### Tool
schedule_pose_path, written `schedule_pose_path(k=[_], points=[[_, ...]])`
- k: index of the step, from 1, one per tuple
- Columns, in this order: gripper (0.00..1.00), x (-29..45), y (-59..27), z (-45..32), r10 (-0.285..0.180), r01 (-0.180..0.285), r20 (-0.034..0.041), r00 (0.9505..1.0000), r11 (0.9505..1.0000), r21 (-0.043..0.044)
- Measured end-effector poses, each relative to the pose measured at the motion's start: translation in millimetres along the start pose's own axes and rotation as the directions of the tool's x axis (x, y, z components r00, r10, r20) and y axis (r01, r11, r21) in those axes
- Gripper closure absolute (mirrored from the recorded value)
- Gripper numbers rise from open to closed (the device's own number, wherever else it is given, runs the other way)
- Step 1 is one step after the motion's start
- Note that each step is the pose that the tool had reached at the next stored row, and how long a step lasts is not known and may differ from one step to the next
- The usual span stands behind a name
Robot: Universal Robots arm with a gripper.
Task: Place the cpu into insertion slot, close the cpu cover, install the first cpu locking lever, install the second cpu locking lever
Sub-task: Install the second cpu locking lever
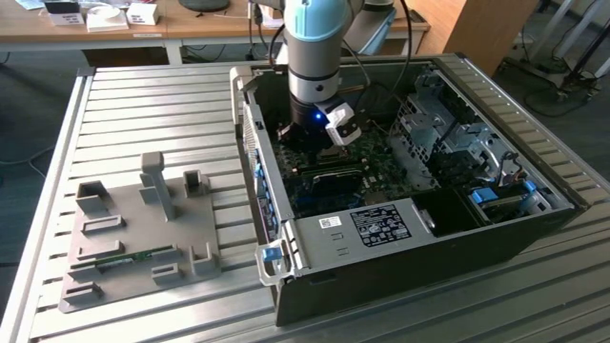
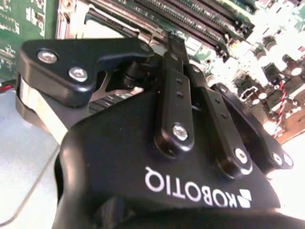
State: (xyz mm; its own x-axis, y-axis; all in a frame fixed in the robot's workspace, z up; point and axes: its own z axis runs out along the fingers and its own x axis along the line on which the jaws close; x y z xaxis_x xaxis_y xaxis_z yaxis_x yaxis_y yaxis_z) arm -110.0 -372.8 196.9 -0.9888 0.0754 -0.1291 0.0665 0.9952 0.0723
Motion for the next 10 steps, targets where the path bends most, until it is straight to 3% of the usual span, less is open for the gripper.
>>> schedule_pose_path(k=[6, 10], points=[[0.89, 4.4, -0.4, 1.4, -0.001, 0.001, 0.0105, 0.9999, 1.0, -0.0012], [0.89, 4.5, -0.5, 1.4, -0.001, 0.001, 0.0111, 0.9999, 1.0, -0.0012]])
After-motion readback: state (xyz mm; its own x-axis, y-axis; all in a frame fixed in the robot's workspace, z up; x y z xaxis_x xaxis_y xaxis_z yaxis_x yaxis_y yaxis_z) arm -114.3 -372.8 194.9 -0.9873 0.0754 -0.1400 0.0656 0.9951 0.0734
